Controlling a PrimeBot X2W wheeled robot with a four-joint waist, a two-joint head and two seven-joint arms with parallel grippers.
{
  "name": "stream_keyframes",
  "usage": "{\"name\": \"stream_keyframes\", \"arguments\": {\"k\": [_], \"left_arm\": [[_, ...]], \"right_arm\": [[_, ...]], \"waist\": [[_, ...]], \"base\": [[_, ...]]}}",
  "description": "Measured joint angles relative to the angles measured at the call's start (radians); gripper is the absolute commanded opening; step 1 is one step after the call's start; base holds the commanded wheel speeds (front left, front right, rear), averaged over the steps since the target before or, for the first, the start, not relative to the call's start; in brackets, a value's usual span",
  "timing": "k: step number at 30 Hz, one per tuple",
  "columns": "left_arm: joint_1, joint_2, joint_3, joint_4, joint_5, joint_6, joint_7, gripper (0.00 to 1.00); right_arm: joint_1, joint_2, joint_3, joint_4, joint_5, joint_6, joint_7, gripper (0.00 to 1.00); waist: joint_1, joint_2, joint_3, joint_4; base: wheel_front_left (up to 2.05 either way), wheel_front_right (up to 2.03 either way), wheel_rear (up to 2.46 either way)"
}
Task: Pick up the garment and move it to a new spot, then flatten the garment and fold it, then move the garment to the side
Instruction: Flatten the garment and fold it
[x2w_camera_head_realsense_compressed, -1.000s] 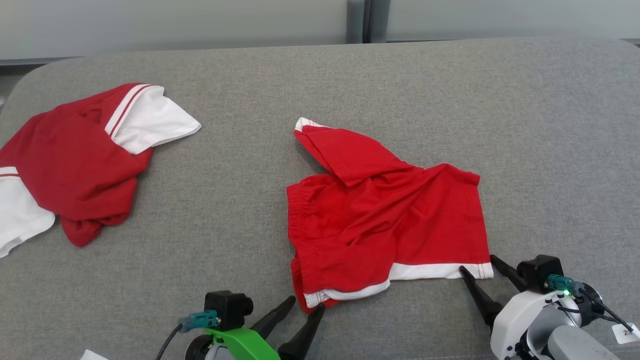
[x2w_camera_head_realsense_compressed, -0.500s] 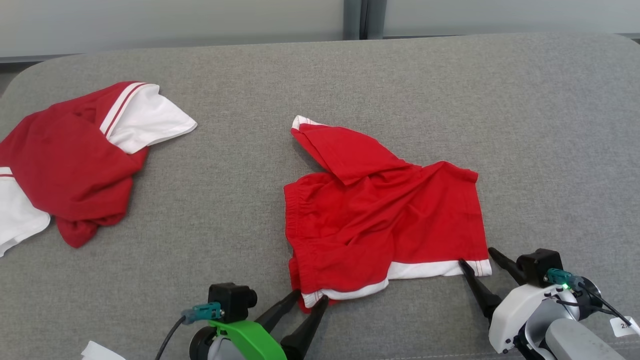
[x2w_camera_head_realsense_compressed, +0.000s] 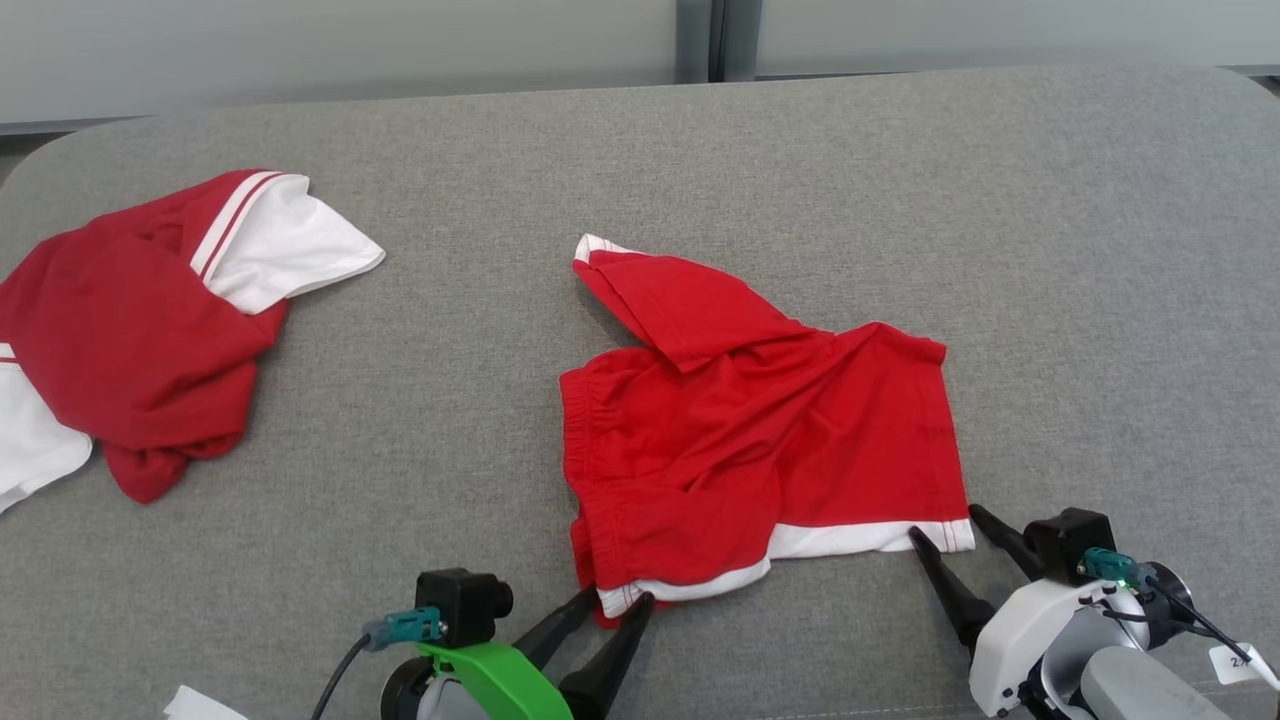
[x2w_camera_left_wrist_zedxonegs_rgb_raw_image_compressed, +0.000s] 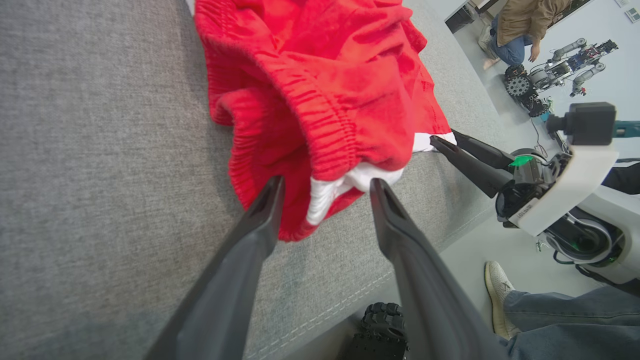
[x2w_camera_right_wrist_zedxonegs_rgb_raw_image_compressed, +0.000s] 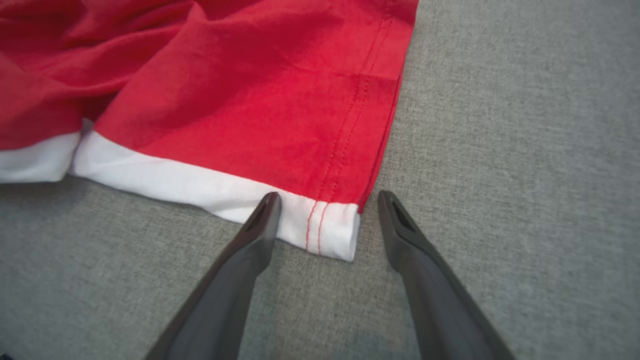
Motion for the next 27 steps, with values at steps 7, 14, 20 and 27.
{"name": "stream_keyframes", "arguments": {"k": [7, 14, 20, 27], "left_arm": [[0.0, 0.0, -0.005, 0.013, -0.007, -0.001, -0.002, 0.49], [-0.016, -0.005, -0.009, 0.03, -0.008, -0.001, -0.022, 0.0], [-0.037, -0.011, -0.005, 0.029, -0.02, -0.001, -0.036, 0.0], [-0.054, 0.004, 0.01, -0.007, -0.034, -0.001, -0.023, 0.0]], "right_arm": [[-0.001, 0.009, 0.013, 0.01, 0.0, 0.006, -0.004, 1.0], [-0.003, 0.015, 0.018, 0.018, 0.003, 0.008, -0.01, 0.0], [-0.008, 0.021, 0.023, 0.014, 0.021, 0.017, -0.01, 0.0], [-0.057, -0.011, 0.04, -0.06, 0.048, 0.026, 0.005, 0.0]], "waist": [[0.0, 0.0, -0.003, -0.006], [0.0, 0.0, -0.004, -0.009], [0.0, 0.0, -0.006, -0.01], [0.0, 0.0, -0.011, -0.013]], "base": [[0.0, 0.0, 0.0], [0.0, 0.0, 0.0], [0.0, 0.0, 0.0], [0.0, 0.0, 0.0]]}}
